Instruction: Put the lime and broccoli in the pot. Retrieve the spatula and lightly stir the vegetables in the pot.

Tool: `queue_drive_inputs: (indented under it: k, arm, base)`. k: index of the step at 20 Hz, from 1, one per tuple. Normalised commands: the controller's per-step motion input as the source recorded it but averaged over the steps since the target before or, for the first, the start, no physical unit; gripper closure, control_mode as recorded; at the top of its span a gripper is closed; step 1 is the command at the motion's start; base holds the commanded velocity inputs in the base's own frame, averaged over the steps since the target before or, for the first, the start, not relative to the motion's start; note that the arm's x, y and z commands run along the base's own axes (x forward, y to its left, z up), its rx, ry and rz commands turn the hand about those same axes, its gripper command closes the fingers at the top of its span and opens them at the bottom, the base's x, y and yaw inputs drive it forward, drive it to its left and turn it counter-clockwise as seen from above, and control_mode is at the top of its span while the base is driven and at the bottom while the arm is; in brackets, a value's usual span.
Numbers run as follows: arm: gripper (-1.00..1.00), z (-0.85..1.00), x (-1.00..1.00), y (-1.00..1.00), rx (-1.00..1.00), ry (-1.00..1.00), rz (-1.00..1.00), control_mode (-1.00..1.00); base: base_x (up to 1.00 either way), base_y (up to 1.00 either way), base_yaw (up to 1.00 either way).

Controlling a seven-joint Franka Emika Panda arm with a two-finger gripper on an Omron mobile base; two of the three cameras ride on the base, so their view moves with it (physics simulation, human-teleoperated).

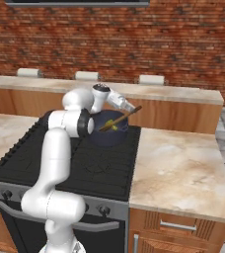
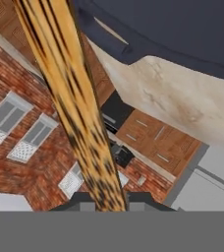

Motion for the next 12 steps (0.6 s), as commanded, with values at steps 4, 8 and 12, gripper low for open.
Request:
queue_drive_inputs:
  k: [4, 8, 12]
  arm:
    - [1.00, 0.01, 0.22, 0.03, 0.00, -0.05, -0.01, -1.00]
    - [1.00, -0.02, 0.32, 0.00, -0.01, 0.02, -0.03, -1.00]
    - [1.00, -0.17, 0.56, 0.00, -0.05, 0.04, -0.06, -1.00]
  base:
    - [0.00, 0.00, 0.00]
    - [0.00, 0.00, 0.00]
    - [0.00, 0.00, 0.00]
